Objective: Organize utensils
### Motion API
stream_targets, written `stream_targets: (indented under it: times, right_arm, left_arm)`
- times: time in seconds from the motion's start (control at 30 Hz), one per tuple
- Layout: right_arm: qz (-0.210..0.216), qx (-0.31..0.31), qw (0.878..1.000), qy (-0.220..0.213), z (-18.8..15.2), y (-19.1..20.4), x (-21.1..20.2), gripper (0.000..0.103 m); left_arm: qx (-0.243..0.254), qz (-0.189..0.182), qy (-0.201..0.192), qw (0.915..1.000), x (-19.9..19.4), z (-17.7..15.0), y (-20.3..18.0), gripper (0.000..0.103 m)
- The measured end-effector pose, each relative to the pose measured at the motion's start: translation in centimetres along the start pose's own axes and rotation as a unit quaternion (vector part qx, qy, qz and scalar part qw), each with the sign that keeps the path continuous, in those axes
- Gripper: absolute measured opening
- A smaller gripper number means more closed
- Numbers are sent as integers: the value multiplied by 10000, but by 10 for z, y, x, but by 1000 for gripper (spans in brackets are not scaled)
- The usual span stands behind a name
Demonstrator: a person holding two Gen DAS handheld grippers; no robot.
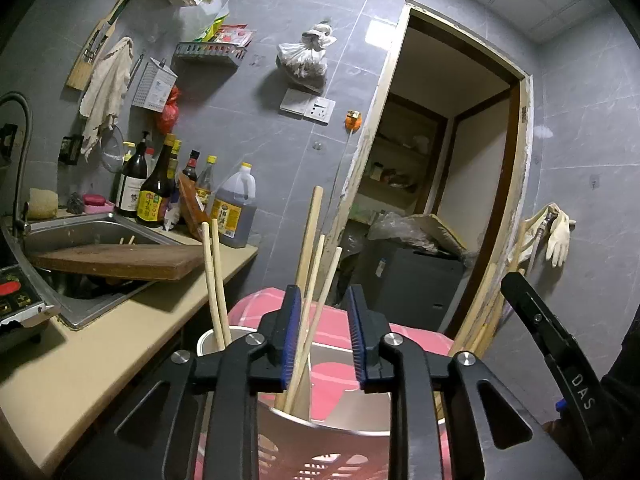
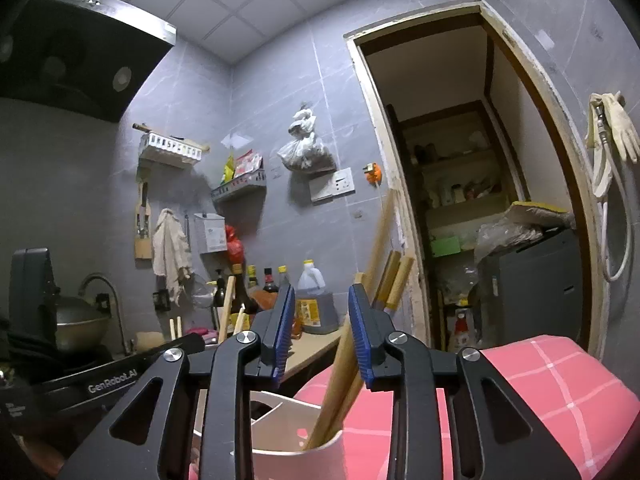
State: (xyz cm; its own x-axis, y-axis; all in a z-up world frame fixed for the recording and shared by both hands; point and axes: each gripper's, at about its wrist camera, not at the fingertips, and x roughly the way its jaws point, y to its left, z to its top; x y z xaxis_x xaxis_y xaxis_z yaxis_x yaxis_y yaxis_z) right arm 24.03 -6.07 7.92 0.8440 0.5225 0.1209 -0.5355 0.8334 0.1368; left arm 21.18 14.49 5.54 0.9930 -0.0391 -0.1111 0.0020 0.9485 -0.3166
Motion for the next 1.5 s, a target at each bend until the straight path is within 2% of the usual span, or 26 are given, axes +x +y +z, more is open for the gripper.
stream_targets:
  times: [0.53,0.6,0.67,0.8,0.87,1.1,1.23,1.3,1.5]
  right_arm:
    - [-265,31,9996,13,9,-10,-23,40]
    - [-296,62,9995,37,10,-12,-27,43]
    - [-324,81,9994,60,11,-14,-31,45]
    - [-384,140,9990,204,15,-17,-42,50]
    - [-403,184,9986,297,17,-19,-49,53]
    - [-496,207,9968,588,26,-24,-76,59]
    - [-551,273,9949,804,29,-31,-96,68]
    - [-581,272,9936,927,30,-33,-105,72]
    - [-678,256,9907,1155,36,-38,-135,82]
  left_arm:
    - [137,-31,77,9999,-14,-1,-13,39]
    - [158,-31,93,9998,-18,-2,-15,46]
    - [176,-34,109,9998,-20,-2,-16,48]
    - [283,0,175,9994,-26,-2,-21,51]
    - [311,35,205,9993,-31,-3,-24,60]
    - [498,64,326,9982,-47,-7,-35,71]
    - [632,80,397,9972,-56,-10,-43,74]
    - [688,88,456,9966,-62,-13,-46,78]
    - [784,65,613,9950,-77,-23,-54,79]
